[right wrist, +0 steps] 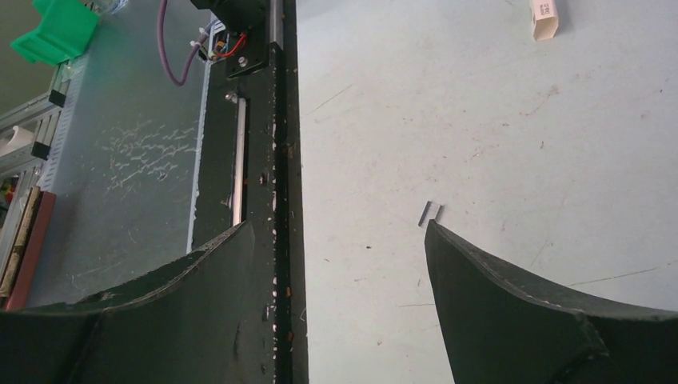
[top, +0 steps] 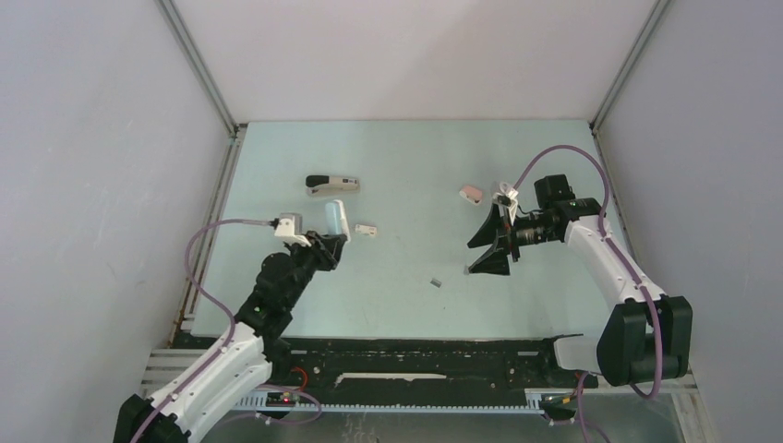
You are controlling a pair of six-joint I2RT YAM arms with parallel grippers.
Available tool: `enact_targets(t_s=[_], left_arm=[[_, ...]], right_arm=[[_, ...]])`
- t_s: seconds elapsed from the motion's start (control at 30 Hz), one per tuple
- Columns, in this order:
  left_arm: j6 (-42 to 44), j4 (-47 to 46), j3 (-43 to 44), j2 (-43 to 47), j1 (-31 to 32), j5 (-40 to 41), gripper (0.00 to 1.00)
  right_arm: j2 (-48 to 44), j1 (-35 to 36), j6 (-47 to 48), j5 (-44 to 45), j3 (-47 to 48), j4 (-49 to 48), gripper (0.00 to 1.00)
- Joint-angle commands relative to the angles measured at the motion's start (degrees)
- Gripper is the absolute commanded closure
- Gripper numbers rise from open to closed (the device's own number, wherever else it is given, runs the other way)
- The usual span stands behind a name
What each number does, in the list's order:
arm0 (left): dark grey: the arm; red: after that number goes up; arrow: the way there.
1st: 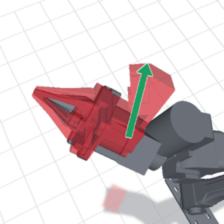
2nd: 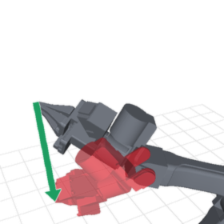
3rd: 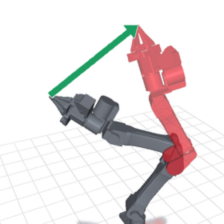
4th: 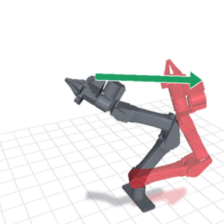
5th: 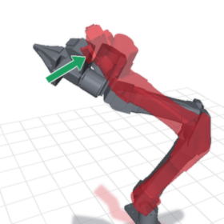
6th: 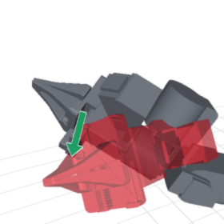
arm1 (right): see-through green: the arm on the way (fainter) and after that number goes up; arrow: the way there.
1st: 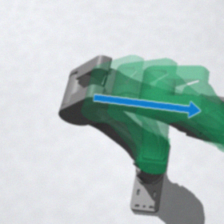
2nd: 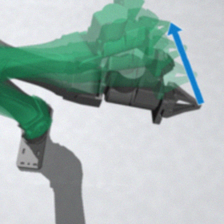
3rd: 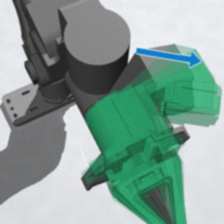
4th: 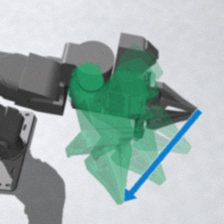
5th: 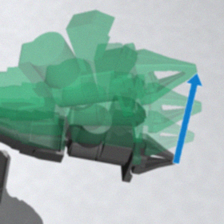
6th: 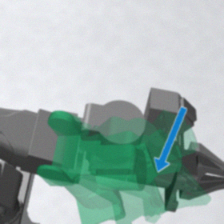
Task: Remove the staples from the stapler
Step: Place the stapler at the center of the board.
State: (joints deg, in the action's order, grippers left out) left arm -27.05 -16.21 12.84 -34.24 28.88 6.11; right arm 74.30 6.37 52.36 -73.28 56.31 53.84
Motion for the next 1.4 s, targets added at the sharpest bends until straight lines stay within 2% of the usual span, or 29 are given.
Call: enact_targets(t_s=[0.0,0.2,0.4,0.8,1.03,1.37], left_arm=[[-4.65,1.96,-0.24,0.05,-4.53,6.14,1.0],[-12.1,6.97,2.47,-2.08,-11.09,11.91,1.0],[-21.08,13.6,10.04,-11.19,-16.64,17.61,1.0],[-29.75,25.94,29.39,-36.84,-28.12,17.67,1.0],[-31.48,27.41,35.79,-48.03,-31.65,15.88,0.99],[-31.66,28.32,37.86,-54.78,-33.09,13.73,0.82]], right_arm=[[-1.7,-0.39,-0.13,-0.25,1.29,-0.76,0.13],[-1.95,-0.5,-0.54,-0.01,1.34,-1.11,0.13],[-2.34,-0.48,-0.68,0.12,1.26,-1.36,0.13],[-2.58,-0.48,-0.48,-0.39,1.29,-1.11,0.13],[-2.85,-0.57,-0.33,-0.57,1.3,-0.98,0.12],[-3.17,-0.78,-0.15,-0.68,1.33,-0.85,0.12]])
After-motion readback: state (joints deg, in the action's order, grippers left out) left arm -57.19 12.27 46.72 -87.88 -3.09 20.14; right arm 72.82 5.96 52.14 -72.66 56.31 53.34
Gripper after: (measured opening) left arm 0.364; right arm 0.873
